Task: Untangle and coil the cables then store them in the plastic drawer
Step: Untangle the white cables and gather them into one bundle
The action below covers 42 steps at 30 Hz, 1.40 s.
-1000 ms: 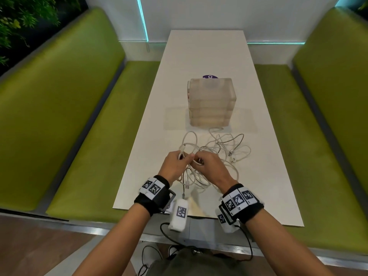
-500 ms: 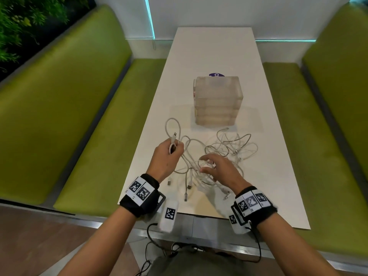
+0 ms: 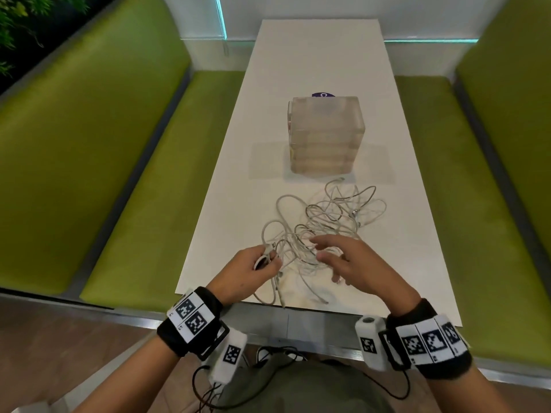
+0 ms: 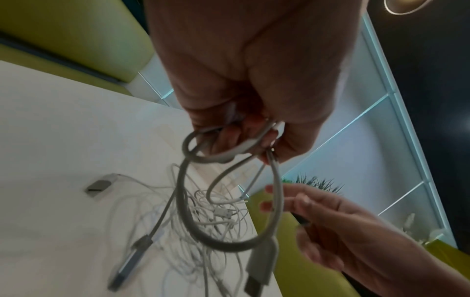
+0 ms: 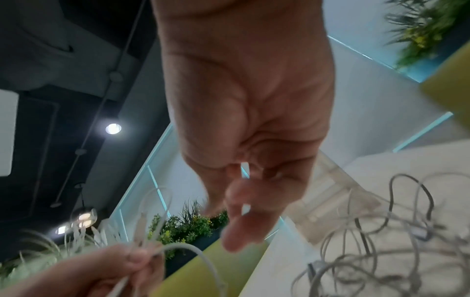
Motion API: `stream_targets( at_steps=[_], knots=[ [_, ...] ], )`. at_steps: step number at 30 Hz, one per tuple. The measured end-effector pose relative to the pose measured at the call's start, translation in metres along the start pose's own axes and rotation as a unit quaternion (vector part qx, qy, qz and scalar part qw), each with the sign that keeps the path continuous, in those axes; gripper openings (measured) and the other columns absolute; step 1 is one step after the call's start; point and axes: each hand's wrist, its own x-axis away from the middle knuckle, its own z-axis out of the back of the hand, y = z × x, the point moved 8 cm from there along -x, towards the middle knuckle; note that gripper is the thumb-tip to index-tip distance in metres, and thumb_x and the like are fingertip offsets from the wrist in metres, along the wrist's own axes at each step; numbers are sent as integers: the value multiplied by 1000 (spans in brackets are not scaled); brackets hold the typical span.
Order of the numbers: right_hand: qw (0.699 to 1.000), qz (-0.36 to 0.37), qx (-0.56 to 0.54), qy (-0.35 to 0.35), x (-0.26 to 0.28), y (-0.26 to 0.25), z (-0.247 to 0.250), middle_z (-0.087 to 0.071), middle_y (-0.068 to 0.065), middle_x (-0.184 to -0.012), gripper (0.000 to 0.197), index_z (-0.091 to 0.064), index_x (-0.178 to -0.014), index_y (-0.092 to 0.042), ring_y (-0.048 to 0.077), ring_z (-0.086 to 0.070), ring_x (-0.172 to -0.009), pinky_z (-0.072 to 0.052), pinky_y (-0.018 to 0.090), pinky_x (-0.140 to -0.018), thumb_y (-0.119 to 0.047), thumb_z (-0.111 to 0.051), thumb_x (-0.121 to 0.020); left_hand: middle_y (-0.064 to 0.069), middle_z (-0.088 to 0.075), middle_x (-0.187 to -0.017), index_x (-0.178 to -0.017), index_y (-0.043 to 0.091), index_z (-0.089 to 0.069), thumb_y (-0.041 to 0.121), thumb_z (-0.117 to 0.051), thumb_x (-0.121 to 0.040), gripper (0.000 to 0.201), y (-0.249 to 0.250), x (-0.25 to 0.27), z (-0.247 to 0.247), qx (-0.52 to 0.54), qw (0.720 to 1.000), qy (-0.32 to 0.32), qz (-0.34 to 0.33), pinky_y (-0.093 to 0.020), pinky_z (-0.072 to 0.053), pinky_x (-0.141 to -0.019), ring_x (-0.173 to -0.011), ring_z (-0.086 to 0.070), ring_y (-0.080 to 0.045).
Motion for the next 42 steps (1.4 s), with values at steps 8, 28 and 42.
stream_targets(
  at_steps=[8,28,42],
  knots=[
    [991,38,-97,-81,12,-16,-56,-70,-3,-95,19,-64,-108,-32,11,-66,-84,-56,33,-76,-33,-60,-90,-5,-65,-85,-97,12,-63,33,-57,-91,23,-18,20,-52,-93,983,-156,-7,-22,-41,-66,-67,-50,-3],
    [973,-57,36,-223,30,46,-94,-67,-3,-75,25,-63,-117,-22,9,-60,-62,-49,23,-64,-19,-55,-93,-5,-51,-71,-81,12,-43,21,-36,-98,20,-45,29,-18,191,972,-19,136,-30,-31,-55,-56,-39,-14],
    [935,-104,185,-284,37,77,-128,-66,3,-118,57,-45,-138,-19,18,-60,-107,-44,29,-95,-21,-67,-85,3,-56,-63,-85,9,-52,18,-31,-103,29,-26,16,45,299,935,192,-5,-25,-47,-58,-58,-52,-13]
  ],
)
